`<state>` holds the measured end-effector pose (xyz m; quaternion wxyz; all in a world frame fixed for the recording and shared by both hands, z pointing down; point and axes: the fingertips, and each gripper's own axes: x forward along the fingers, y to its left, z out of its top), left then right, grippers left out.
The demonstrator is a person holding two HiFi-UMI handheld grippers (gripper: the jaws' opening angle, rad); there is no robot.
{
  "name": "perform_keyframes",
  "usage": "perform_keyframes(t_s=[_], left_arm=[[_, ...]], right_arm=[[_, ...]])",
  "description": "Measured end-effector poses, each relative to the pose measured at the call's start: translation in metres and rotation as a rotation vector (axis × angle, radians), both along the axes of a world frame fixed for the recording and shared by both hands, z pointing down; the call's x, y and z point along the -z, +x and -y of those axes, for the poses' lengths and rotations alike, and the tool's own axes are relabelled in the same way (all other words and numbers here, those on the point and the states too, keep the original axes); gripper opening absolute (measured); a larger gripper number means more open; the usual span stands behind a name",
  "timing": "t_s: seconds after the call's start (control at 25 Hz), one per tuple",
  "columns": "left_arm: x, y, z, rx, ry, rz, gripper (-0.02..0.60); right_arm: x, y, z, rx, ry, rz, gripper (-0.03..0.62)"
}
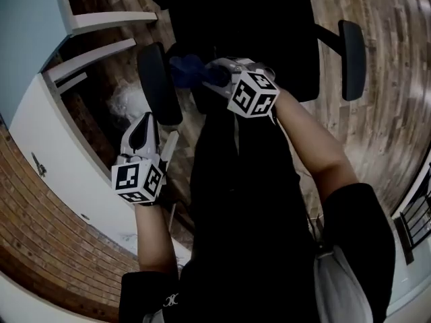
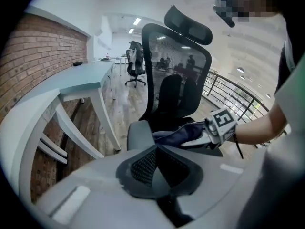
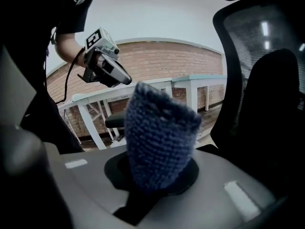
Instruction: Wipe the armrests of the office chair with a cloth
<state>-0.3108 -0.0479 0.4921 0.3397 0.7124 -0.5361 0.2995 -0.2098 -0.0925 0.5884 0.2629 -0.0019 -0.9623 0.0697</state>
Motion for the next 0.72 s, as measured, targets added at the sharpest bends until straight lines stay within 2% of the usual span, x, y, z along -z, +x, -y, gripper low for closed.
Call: perform_keyframes(t_s=[0.16,0.4,0.72], left_arm=[[0.005,0.015,-0.009,-0.025,-0.018,0.024,0.006],[0.008,0.006,-0.024,0.008,-0.034,0.059,0.006],[0.003,0.007,-0.036,0.020,-0.047,0.063,0.006]], right_arm=[[-0.015,-0.028,-0.006,0.048,-0.015,0.032,0.052],[-0.020,-0.073,-0.010,0.123,0.012,0.041,0.052],[-0.039,-0.087,-0.003,0.223,0.101,-0.011,0.052]])
